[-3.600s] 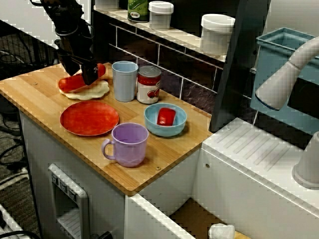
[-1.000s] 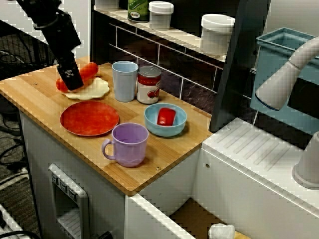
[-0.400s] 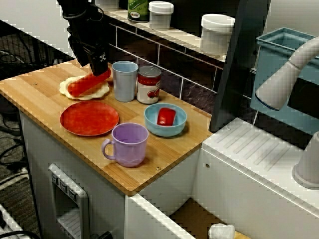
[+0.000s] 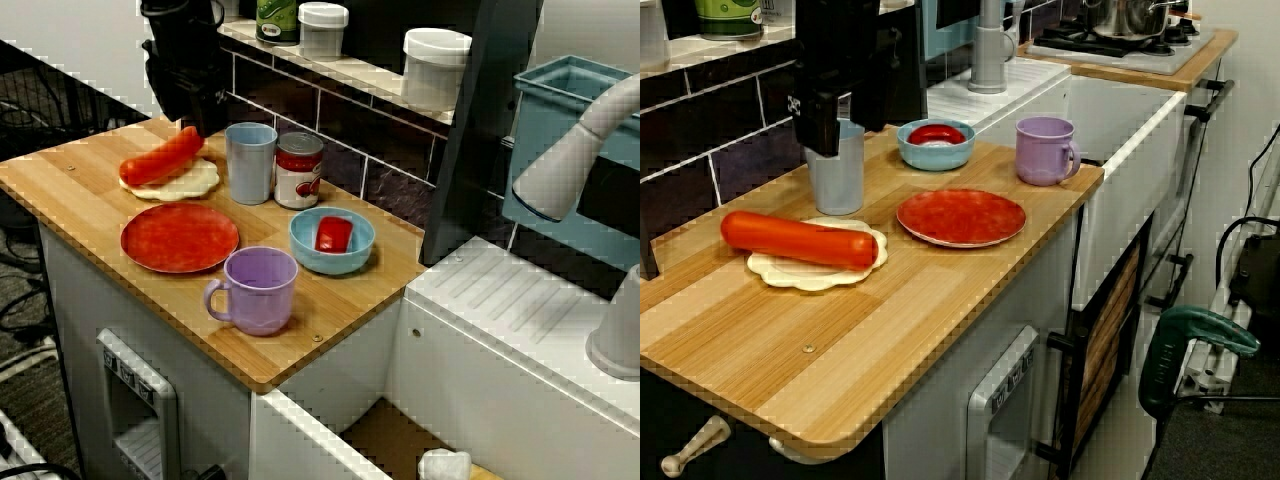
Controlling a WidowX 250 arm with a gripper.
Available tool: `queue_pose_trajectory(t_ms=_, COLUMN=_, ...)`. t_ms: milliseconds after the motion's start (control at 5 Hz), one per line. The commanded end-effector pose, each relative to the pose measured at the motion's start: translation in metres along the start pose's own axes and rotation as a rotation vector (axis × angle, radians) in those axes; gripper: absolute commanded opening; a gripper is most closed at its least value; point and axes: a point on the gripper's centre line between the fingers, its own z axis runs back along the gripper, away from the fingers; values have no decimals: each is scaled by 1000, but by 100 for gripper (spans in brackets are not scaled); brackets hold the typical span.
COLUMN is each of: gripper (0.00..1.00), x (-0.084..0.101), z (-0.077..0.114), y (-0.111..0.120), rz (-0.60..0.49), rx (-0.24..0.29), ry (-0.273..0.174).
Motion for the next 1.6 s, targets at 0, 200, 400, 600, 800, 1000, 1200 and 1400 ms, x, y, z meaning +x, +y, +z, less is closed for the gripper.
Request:
queue_pose_trajectory(t_ms=0, gripper=100, x=21, z=26, y=6, rz=75, rx=10, ry=-36)
queue_pose_trajectory(t_ms=200, gripper=100, x=26, z=19, y=10, rz=187, rx=21, ry=-14)
queue_pose_trajectory(t_ms=400, gripper=100, x=28, z=15, y=14, rz=306, rx=31, ry=-4)
queue_pose_trajectory(t_ms=600, gripper=100, x=26, z=12, y=14, rz=377, rx=31, ry=1)
queue_pose_trajectory(t_ms=800, gripper=100, x=23, z=9, y=13, rz=428, rx=28, ry=9)
queue_pose_trajectory(t_ms=1000, gripper=100, x=23, z=4, y=13, rz=477, rx=17, ry=28)
queue_pose_trajectory(t_ms=1200, gripper=100, x=28, z=2, y=14, rz=518, rx=15, ry=34)
queue_pose_trajectory(t_ms=1400, gripper=100, x=31, z=-6, y=12, rz=552, rx=20, ry=36)
